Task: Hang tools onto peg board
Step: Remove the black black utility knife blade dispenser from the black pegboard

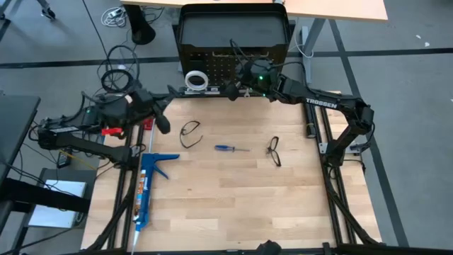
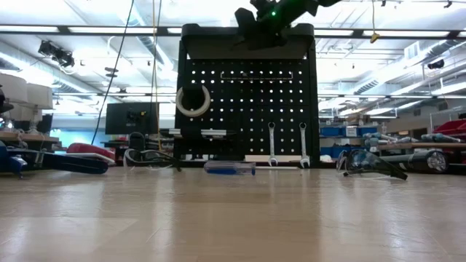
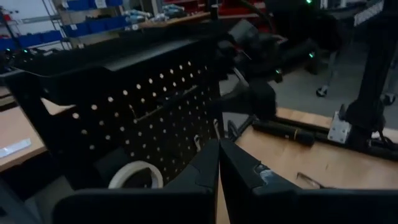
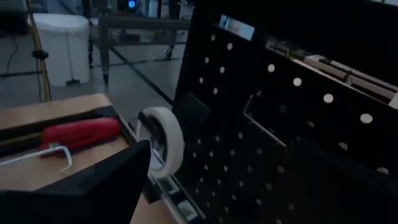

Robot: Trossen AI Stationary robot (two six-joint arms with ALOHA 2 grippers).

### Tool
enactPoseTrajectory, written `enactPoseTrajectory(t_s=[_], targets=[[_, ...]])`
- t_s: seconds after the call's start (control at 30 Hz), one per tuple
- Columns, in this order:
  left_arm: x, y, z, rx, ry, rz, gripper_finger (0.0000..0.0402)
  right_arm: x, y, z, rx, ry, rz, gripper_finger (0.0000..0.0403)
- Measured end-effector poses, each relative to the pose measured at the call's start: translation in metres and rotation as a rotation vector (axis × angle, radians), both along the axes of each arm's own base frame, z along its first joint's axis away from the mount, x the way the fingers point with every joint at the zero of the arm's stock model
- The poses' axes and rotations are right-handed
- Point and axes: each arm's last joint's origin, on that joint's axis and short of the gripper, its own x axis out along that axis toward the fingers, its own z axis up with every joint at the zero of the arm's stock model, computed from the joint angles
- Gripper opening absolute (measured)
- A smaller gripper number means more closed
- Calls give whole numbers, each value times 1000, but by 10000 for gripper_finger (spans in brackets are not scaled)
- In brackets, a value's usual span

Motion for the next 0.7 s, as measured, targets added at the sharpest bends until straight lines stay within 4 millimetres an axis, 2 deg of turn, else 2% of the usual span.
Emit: enactPoseTrajectory(t_s=[0.2,0.47,0.6,0.7], targets=[[-11,0,4,37,-1,1,18,-4,5,3,79,-38,-14,385],[-9,0,4,39,-5,4,18,-9,9,-16,242,72,-53,385],[-9,0,6,38,-23,5,18,-17,-2,-19,301,45,-164,381],[-9,0,6,39,-25,6,18,-17,-7,-16,265,-5,-209,379]])
